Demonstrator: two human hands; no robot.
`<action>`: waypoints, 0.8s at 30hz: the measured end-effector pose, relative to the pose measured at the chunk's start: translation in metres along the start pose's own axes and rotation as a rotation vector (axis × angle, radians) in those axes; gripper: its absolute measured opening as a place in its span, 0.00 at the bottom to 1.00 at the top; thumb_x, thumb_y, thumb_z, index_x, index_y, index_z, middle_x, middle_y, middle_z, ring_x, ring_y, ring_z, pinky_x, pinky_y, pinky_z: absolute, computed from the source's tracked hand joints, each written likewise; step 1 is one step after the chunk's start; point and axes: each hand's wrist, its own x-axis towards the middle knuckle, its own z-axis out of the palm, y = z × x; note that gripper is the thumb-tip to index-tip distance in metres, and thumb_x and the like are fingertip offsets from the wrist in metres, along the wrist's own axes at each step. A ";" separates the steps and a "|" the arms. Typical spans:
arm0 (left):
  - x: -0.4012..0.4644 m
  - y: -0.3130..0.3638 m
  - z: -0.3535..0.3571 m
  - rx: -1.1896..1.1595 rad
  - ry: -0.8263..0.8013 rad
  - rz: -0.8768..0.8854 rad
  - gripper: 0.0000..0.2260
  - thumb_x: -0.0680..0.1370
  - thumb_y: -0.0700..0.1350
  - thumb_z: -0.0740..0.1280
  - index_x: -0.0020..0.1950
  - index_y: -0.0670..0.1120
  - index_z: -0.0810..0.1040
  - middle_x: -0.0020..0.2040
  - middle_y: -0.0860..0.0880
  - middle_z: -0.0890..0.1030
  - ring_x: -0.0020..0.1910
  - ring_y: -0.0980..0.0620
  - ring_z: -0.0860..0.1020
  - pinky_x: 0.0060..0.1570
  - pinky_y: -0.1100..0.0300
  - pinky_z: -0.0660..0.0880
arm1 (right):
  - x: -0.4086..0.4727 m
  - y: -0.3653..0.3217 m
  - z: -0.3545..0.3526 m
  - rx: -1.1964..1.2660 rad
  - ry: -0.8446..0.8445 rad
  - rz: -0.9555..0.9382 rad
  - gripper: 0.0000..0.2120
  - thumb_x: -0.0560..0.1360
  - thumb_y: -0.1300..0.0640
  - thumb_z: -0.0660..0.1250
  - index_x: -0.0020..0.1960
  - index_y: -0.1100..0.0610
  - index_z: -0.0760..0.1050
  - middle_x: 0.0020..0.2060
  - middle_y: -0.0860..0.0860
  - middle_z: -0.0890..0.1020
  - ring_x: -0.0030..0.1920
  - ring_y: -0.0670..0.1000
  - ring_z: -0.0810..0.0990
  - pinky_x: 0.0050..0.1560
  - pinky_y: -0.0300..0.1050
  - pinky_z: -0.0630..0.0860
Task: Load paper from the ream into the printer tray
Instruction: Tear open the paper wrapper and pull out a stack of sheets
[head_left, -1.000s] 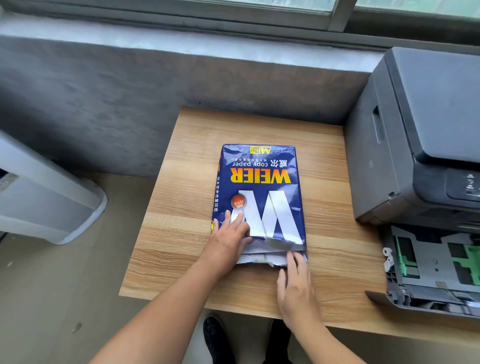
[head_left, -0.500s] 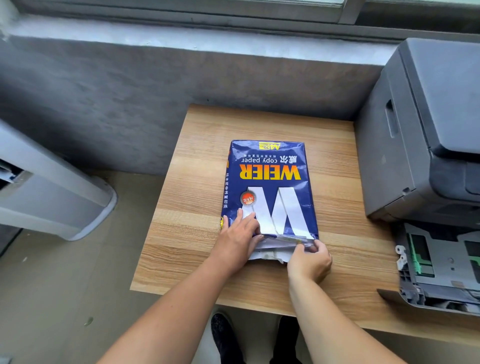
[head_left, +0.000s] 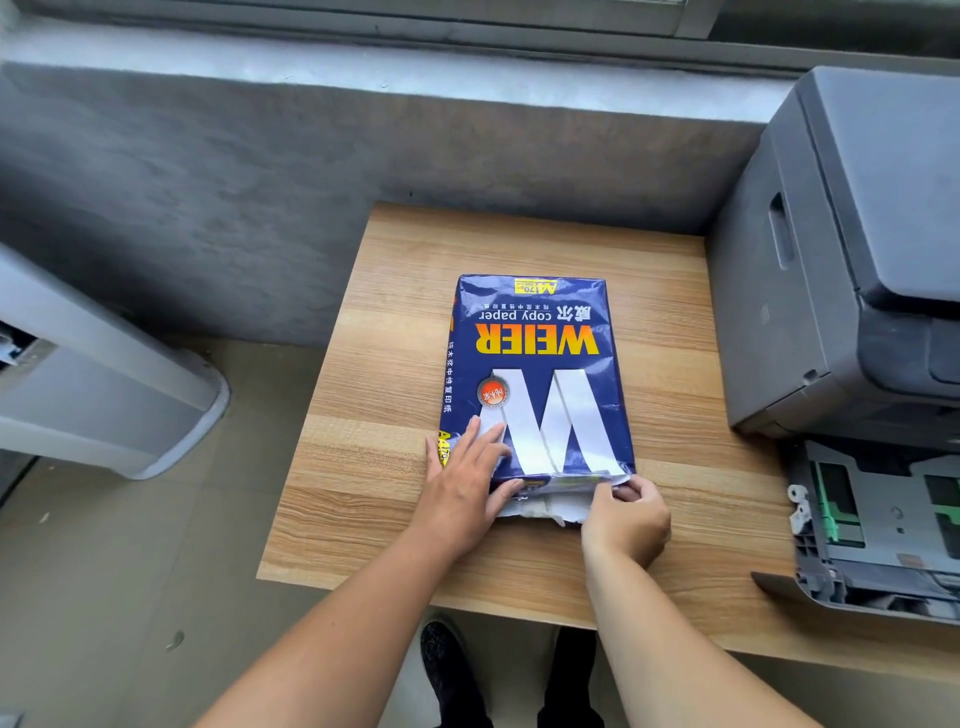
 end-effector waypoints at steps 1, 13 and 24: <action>0.000 0.001 -0.001 -0.003 -0.008 -0.001 0.16 0.79 0.59 0.61 0.62 0.53 0.70 0.78 0.55 0.63 0.79 0.53 0.49 0.73 0.31 0.49 | -0.001 0.000 -0.001 -0.018 -0.004 -0.022 0.05 0.71 0.62 0.70 0.45 0.54 0.80 0.38 0.49 0.83 0.42 0.54 0.79 0.44 0.42 0.68; 0.001 -0.001 -0.007 0.050 -0.066 -0.009 0.22 0.79 0.59 0.60 0.71 0.51 0.67 0.79 0.55 0.59 0.79 0.54 0.48 0.74 0.34 0.51 | 0.013 0.005 -0.006 -0.280 -0.089 -0.176 0.04 0.74 0.54 0.68 0.47 0.52 0.80 0.40 0.51 0.86 0.40 0.56 0.77 0.42 0.46 0.72; 0.003 -0.003 -0.007 0.055 -0.088 -0.003 0.25 0.79 0.59 0.61 0.73 0.50 0.65 0.80 0.53 0.58 0.79 0.53 0.48 0.75 0.34 0.51 | 0.009 0.009 -0.001 -0.326 -0.118 -0.278 0.05 0.74 0.57 0.69 0.42 0.58 0.79 0.44 0.53 0.77 0.41 0.55 0.73 0.40 0.45 0.65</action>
